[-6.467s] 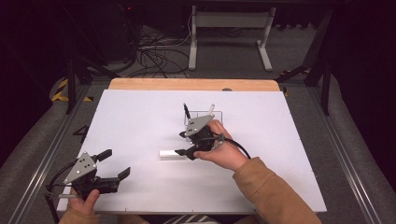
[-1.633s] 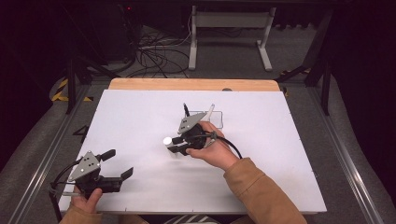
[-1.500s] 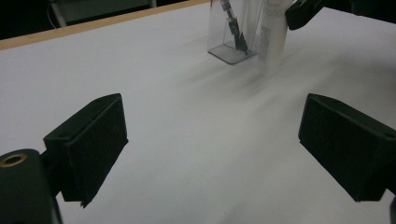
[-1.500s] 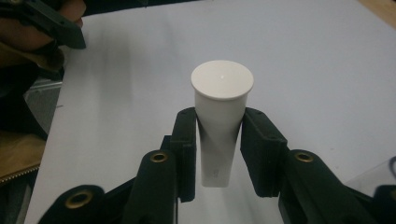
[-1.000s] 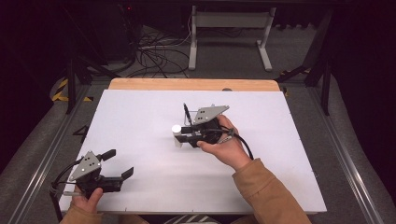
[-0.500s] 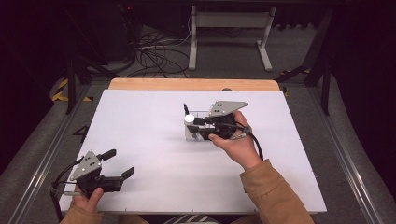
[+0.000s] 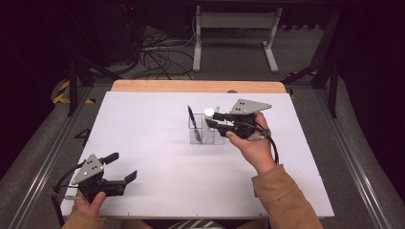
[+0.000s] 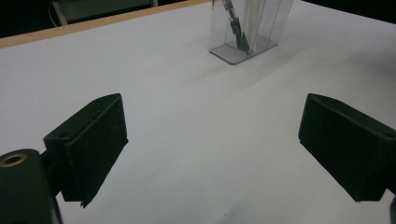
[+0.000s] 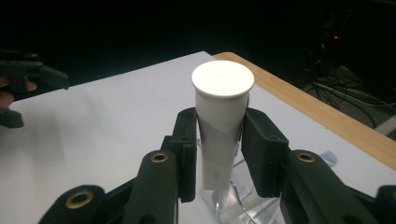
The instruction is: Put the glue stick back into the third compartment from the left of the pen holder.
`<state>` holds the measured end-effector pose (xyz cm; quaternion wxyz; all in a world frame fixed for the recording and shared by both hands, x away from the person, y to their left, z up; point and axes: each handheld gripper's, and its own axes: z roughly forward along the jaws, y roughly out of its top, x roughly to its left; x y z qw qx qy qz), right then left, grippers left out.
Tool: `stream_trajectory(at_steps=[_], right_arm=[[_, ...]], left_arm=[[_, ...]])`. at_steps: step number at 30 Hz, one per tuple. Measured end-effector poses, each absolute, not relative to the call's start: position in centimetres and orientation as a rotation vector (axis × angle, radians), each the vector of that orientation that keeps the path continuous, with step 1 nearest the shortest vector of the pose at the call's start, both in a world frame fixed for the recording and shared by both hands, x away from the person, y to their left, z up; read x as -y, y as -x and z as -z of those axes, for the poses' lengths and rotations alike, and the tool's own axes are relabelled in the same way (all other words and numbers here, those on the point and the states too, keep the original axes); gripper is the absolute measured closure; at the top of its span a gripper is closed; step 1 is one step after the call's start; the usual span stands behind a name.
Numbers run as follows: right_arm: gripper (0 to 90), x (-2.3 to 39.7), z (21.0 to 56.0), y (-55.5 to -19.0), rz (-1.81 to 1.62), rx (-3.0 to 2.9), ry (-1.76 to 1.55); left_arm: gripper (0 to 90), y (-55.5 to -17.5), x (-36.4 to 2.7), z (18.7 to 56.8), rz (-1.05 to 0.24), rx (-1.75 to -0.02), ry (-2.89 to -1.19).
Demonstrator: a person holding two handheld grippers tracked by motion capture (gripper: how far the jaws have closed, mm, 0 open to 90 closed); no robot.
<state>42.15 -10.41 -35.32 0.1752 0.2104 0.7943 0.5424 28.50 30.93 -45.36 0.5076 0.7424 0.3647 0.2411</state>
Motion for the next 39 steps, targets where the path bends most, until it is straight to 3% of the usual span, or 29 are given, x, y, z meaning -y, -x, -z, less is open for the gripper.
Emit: stream_trajectory(at_steps=[19, 39], right_arm=[[67.3, 13.4, 36.2, -43.5, -1.488, -2.110, -0.788], [67.2, 12.9, 37.7, -44.7, -1.431, -2.119, -0.832]], left_arm=[[8.7, -28.5, -30.9, 45.4, -0.586, -0.881, -1.786], [8.7, -28.5, -30.9, 45.4, -0.587, -0.876, -1.790]])
